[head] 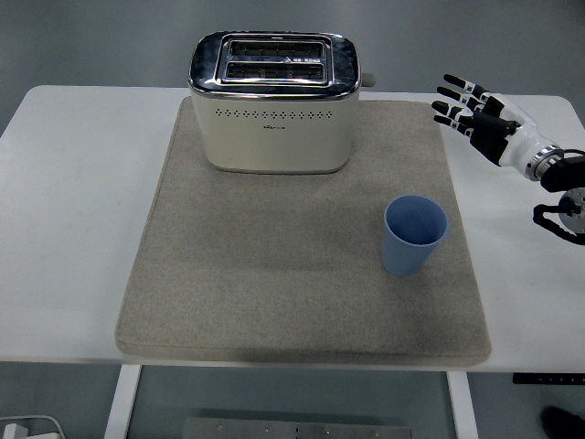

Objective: Put the water cup in front of the bread machine

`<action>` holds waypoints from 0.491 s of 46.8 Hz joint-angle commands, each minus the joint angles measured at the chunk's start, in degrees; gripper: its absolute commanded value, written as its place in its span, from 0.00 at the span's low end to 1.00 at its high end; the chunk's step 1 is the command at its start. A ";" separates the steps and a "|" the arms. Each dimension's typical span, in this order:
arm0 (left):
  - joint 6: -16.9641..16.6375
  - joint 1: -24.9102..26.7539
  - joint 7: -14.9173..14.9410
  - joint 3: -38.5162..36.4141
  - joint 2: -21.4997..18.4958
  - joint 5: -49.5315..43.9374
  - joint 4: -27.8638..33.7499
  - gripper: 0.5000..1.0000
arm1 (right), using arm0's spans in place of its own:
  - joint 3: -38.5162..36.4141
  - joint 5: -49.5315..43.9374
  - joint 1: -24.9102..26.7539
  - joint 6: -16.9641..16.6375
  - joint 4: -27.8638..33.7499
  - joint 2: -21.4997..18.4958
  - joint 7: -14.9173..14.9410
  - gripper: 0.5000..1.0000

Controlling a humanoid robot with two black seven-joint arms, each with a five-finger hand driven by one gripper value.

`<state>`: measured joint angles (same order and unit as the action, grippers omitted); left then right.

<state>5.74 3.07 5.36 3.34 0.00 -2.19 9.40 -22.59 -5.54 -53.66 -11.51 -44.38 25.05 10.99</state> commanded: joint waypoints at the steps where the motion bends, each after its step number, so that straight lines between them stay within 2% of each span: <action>1: -0.02 0.01 0.00 0.00 0.00 0.08 0.09 1.00 | 0.00 0.00 -0.04 0.00 0.00 0.00 0.00 0.83; 23: -0.02 0.01 0.00 0.09 0.00 -0.10 0.00 1.00 | 0.09 0.00 0.05 0.00 0.00 0.00 0.00 0.83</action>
<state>5.71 3.08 5.38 3.42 0.00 -2.28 9.40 -22.54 -5.57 -53.64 -11.51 -44.38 25.06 10.99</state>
